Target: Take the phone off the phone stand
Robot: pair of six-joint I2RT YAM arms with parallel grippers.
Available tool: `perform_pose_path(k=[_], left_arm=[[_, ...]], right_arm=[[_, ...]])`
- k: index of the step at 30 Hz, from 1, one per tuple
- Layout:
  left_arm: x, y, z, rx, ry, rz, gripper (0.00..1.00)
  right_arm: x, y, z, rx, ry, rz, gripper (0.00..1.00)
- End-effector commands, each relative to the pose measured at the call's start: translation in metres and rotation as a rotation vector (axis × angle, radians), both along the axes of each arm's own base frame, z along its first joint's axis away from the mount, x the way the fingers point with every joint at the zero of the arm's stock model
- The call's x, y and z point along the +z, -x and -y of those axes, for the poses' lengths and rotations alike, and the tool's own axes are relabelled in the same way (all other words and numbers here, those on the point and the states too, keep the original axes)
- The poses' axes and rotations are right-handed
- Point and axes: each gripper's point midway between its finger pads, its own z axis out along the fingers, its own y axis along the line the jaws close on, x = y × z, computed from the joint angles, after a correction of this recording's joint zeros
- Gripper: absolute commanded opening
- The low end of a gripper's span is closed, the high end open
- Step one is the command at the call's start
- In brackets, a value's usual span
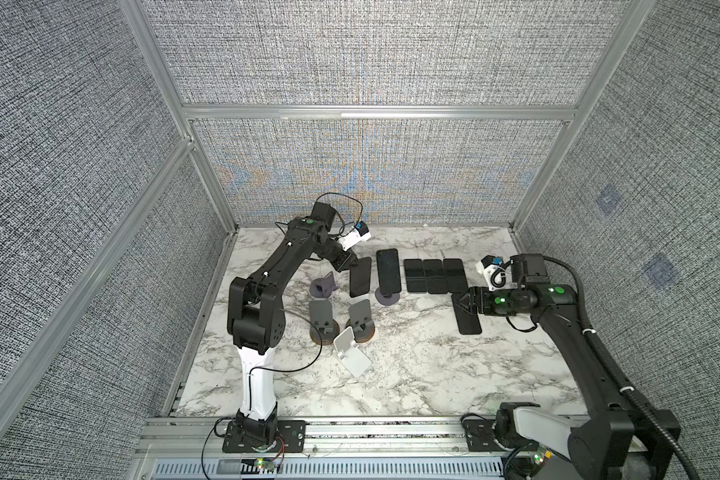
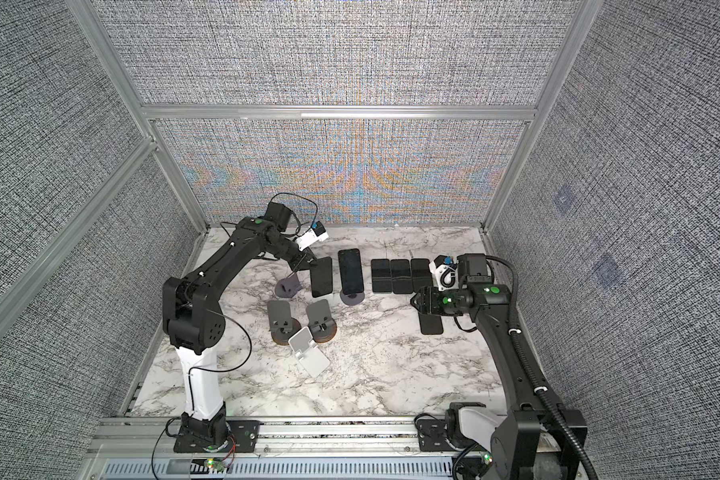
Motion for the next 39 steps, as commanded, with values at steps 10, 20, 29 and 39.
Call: perform_pose_path(k=[10,20,29,39], left_arm=[[0.140,0.030,0.020,0.108,0.323,-0.079,0.00],[0.120,0.090,0.065,-0.044,0.516,-0.426,0.00],[0.107,0.099,0.087,-0.140,0.586,-0.505,0.00],[0.098,0.099,0.096,-0.184,0.592,-0.513,0.00]], right_arm=[[0.055,0.007,-0.063,0.233,-0.171,0.216,0.64],[0.074,0.005,-0.106,0.520,-0.336,0.206,0.63],[0.064,-0.005,-0.130,0.595,-0.501,0.133,0.63],[0.062,-0.006,-0.141,0.623,-0.616,0.082,0.39]])
